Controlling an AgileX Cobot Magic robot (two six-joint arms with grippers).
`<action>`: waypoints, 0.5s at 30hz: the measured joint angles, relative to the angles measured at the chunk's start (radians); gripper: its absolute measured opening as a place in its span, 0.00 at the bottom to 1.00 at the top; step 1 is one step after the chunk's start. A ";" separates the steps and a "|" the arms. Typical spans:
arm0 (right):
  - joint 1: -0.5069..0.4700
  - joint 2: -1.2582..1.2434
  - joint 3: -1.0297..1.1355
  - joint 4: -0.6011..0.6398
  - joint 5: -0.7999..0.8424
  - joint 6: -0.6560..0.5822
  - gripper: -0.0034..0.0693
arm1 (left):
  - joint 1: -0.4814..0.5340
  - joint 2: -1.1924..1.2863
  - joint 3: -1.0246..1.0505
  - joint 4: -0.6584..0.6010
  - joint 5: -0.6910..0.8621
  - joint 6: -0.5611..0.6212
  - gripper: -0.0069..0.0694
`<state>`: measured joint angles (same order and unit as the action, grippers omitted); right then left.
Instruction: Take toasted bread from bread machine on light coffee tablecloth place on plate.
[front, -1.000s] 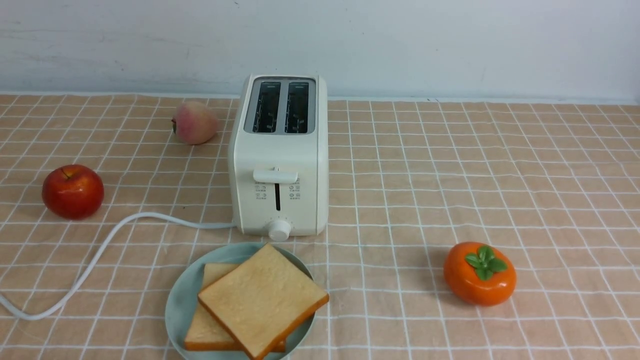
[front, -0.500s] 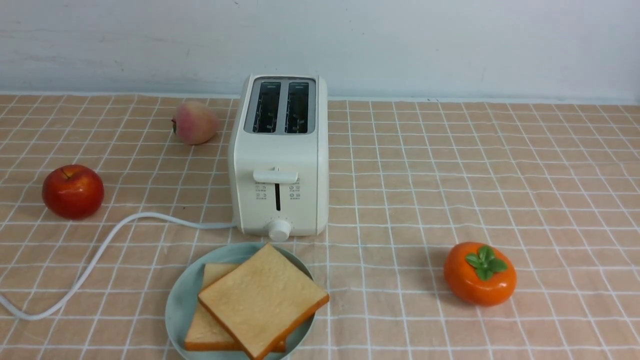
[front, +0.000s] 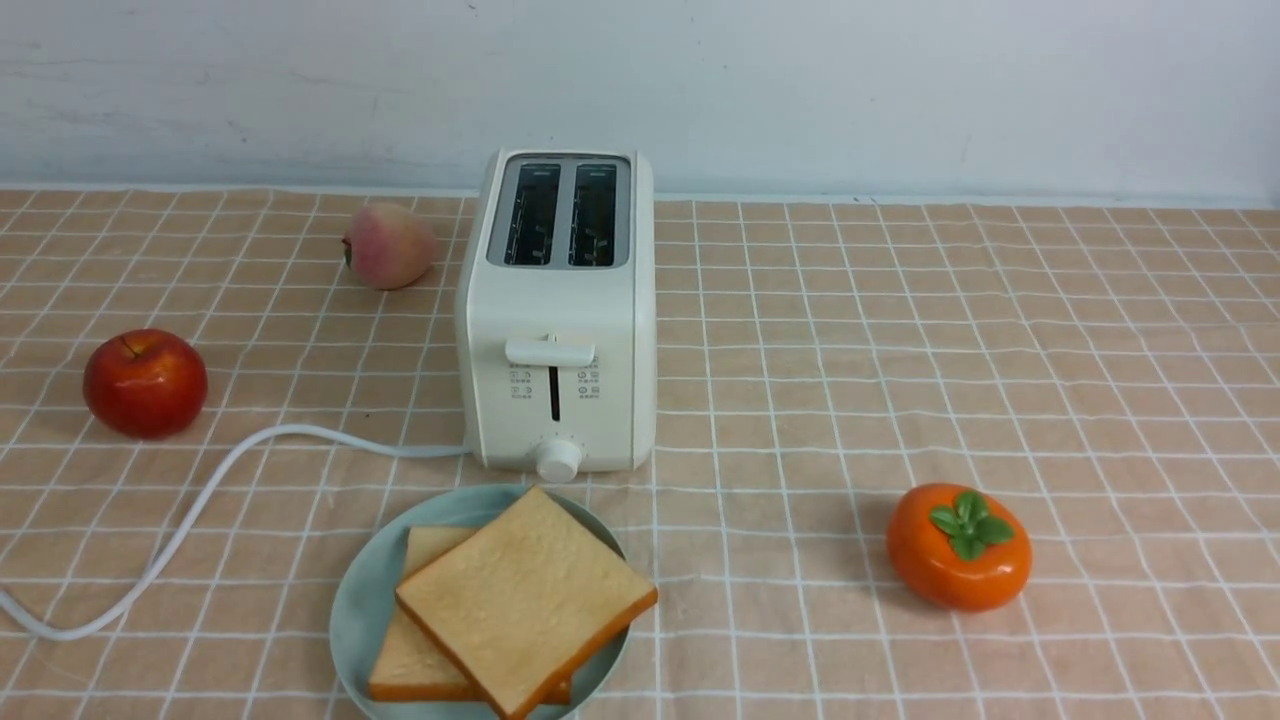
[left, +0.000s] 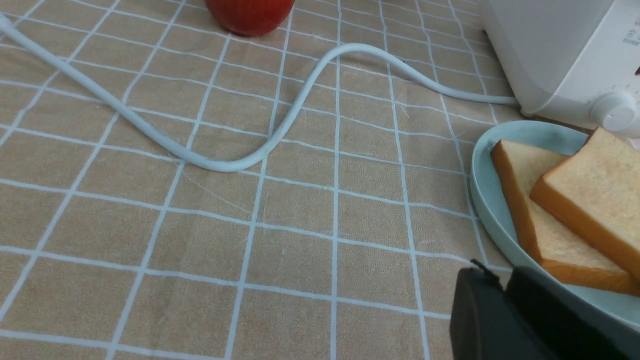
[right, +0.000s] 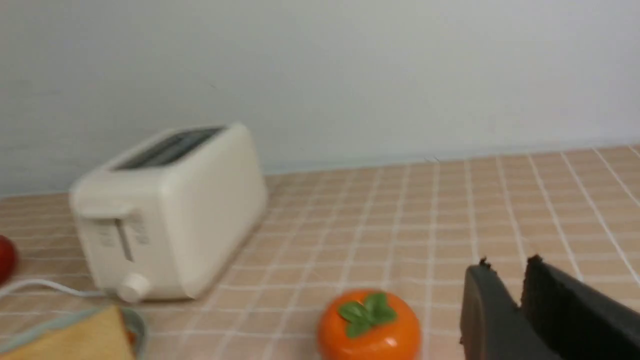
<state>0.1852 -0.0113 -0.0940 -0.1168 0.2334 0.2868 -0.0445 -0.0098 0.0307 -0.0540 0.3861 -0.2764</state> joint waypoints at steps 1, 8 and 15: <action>-0.035 0.000 0.022 -0.001 0.001 0.000 0.21 | 0.000 0.000 0.000 0.000 0.000 0.000 0.18; -0.217 0.000 0.114 -0.016 0.133 -0.005 0.22 | 0.000 0.000 0.000 0.000 0.001 0.001 0.19; -0.224 0.000 0.113 -0.018 0.136 -0.019 0.23 | 0.000 0.000 0.000 0.000 0.001 0.001 0.20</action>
<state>-0.0384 -0.0113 0.0187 -0.1351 0.3692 0.2677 -0.0445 -0.0098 0.0307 -0.0540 0.3872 -0.2756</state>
